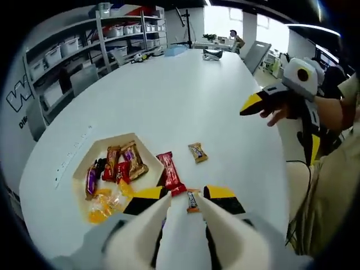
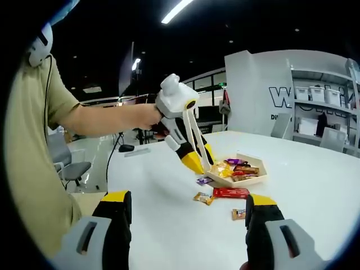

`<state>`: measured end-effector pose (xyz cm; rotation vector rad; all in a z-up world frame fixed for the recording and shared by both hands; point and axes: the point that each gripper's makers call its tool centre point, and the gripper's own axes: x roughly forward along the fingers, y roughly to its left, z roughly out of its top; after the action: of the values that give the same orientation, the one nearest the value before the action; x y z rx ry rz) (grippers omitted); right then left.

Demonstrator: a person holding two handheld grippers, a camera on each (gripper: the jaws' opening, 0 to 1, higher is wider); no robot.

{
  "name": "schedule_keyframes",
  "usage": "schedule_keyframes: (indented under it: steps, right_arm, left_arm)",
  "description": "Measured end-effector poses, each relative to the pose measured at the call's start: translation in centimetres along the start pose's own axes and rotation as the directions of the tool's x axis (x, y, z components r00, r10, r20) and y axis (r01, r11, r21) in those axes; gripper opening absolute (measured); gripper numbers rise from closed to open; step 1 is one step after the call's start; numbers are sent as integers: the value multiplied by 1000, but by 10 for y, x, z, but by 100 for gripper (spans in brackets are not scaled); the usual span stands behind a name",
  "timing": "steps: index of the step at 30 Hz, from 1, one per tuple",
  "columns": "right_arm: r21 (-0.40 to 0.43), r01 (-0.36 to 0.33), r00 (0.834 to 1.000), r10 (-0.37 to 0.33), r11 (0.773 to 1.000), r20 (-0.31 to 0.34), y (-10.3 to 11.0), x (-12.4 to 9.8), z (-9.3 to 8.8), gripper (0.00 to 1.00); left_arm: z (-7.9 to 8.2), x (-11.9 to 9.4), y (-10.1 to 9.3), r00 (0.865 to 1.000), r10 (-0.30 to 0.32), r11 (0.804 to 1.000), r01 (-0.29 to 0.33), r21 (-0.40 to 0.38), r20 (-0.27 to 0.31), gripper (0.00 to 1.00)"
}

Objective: Place the target food into the container with the food tongs after gripping and lifting it, then release it inside without dropping or visibly crushing the food.

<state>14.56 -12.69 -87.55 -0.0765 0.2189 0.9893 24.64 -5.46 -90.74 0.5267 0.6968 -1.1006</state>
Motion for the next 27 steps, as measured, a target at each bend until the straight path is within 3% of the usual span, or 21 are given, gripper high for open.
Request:
schedule_keyframes:
  steps: [13, 27]
  right_arm:
    - [-2, 3, 1000, -3, 1000, -3, -1, -1, 0, 82]
    - [-1, 3, 1000, -3, 1000, -3, -2, -1, 0, 82]
  left_arm:
    - [-21, 19, -13, 1000, -5, 1000, 5, -1, -19, 26]
    - [-28, 38, -12, 1000, -4, 1000, 4, -20, -22, 27]
